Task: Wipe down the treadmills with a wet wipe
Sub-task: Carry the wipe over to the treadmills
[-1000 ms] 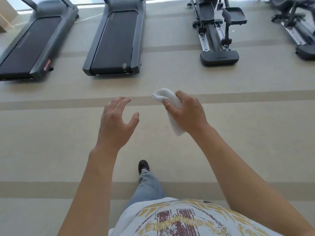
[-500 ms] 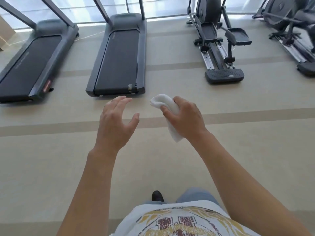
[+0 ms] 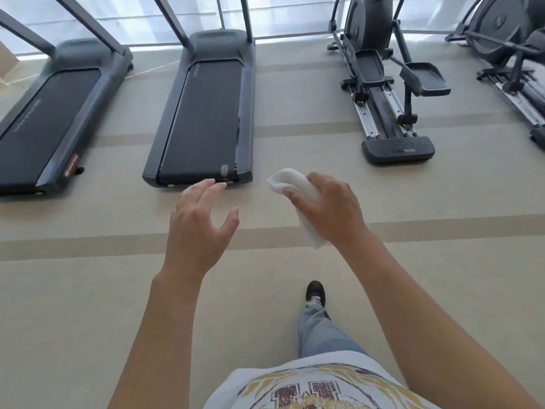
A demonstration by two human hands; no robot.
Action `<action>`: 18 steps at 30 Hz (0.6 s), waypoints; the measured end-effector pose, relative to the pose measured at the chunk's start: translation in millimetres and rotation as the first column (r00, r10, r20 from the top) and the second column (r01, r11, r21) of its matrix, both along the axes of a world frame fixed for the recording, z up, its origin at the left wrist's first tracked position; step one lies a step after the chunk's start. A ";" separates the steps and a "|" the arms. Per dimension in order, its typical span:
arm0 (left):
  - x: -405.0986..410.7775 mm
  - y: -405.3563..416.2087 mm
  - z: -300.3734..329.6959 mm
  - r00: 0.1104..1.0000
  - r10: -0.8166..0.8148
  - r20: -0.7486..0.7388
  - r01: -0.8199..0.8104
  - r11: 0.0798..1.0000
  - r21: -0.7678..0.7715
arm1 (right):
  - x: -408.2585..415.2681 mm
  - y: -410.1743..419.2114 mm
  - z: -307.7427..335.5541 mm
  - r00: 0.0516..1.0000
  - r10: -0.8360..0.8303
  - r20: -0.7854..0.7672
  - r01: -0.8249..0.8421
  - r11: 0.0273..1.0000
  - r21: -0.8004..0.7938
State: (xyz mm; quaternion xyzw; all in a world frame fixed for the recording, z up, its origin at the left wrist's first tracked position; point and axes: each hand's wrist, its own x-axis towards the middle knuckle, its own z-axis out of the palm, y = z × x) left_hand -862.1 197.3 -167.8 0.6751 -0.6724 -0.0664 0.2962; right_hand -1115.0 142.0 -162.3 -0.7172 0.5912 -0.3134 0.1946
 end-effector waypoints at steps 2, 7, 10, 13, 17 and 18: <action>-5.4 -41.0 -1.1 1.000 0.009 -0.001 -0.009 1.000 -0.002 | -6.3 -41.5 -1.6 1.000 0.001 0.003 -0.001 1.000 -0.001; -24.3 -150.7 5.5 1.000 0.014 -0.025 -0.014 1.000 -0.009 | -26.7 -153.1 7.2 1.000 -0.006 -0.006 0.006 1.000 0.011; -40.6 -210.1 13.6 0.999 0.031 -0.044 -0.031 0.999 -0.006 | -40.7 -216.3 14.6 1.000 0.001 -0.014 0.000 1.000 0.014; -54.2 -258.6 20.2 0.998 0.048 -0.052 -0.049 0.999 -0.011 | -53.1 -271.3 19.5 1.000 0.010 -0.006 -0.010 1.000 0.015; -64.6 -311.5 24.2 0.998 0.048 -0.039 -0.048 0.999 -0.002 | -59.8 -327.9 21.6 1.000 0.024 -0.002 -0.024 1.000 0.016; -66.1 -323.2 25.0 0.998 0.047 -0.035 -0.047 0.999 0.004 | -60.4 -339.3 20.6 1.000 0.027 0.003 -0.027 0.999 0.021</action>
